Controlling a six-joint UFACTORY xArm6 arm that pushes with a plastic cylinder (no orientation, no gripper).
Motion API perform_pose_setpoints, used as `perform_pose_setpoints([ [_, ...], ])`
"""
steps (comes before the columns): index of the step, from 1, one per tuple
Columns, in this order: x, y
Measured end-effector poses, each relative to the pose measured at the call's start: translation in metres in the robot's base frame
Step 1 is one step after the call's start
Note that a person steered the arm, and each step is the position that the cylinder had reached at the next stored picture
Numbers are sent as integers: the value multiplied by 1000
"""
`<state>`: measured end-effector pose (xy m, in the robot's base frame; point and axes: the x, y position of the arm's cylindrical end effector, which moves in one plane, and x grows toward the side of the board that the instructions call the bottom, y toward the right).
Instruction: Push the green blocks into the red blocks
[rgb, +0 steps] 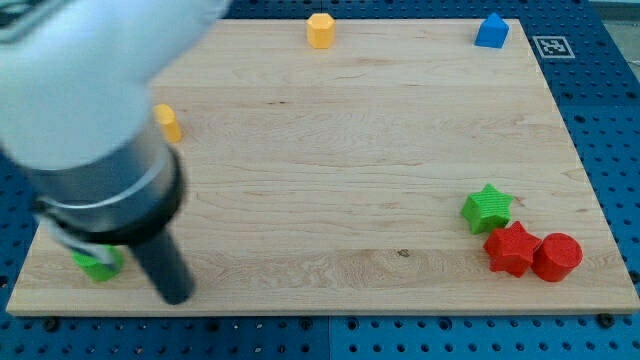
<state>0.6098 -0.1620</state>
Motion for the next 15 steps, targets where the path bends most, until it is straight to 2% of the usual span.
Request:
perform_pose_setpoints([
  [1,0,-61],
  [2,4,-93],
  [3,-1,-117],
  [4,-28,-120],
  [6,-28,-113],
  [9,-27,-32],
  [15,-68,-26],
])
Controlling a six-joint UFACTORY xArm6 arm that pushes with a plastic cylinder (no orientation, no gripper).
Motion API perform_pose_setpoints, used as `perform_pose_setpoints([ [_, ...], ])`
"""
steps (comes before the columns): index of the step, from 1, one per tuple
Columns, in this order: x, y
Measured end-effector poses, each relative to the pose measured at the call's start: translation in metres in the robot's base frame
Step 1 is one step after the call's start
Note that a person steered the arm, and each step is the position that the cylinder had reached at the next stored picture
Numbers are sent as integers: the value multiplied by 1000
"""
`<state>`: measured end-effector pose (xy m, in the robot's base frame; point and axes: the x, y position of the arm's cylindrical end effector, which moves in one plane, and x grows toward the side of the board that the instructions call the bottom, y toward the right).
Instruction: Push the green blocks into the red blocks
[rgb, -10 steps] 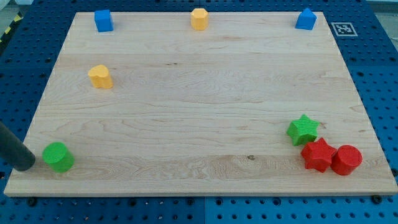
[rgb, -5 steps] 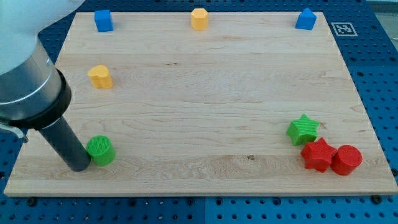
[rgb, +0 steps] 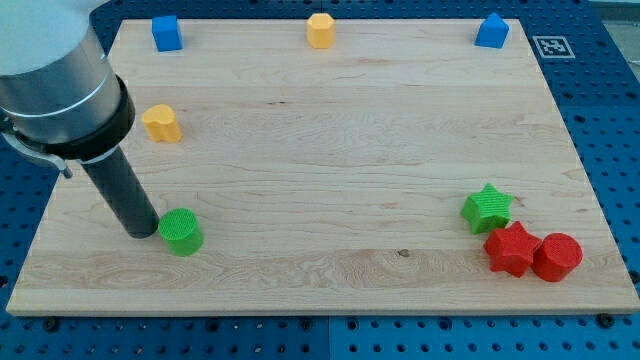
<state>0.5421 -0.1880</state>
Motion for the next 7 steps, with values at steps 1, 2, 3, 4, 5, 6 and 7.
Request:
perform_pose_setpoints([
  [1,11,0],
  [2,15,2],
  [3,15,12],
  [4,15,42],
  [5,15,78],
  [6,14,103],
  [7,14,129],
])
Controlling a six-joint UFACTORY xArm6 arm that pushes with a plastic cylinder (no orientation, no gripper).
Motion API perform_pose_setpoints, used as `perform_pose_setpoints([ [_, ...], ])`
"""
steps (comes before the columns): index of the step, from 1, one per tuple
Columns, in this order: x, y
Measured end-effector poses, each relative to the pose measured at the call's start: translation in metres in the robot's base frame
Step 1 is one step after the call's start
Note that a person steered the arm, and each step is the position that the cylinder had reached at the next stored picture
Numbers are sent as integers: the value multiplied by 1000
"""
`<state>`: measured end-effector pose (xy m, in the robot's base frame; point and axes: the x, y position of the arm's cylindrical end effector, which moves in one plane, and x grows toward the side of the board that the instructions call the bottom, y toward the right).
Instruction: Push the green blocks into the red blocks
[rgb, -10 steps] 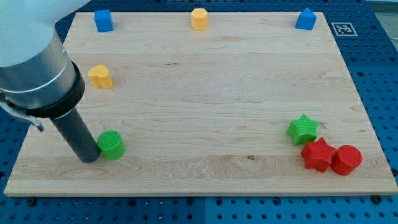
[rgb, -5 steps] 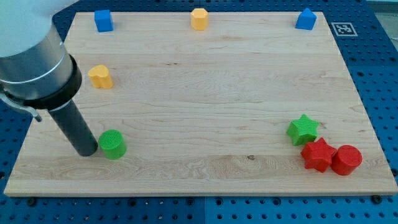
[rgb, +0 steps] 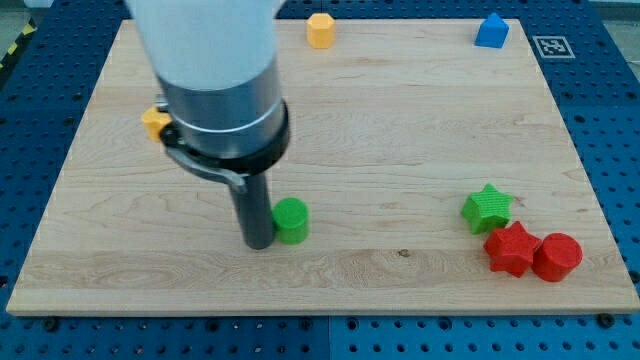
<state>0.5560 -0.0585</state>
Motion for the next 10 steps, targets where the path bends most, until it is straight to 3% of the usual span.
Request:
perform_pose_setpoints([
  [3,-36,24],
  [5,-34,46],
  [10,-34,215],
])
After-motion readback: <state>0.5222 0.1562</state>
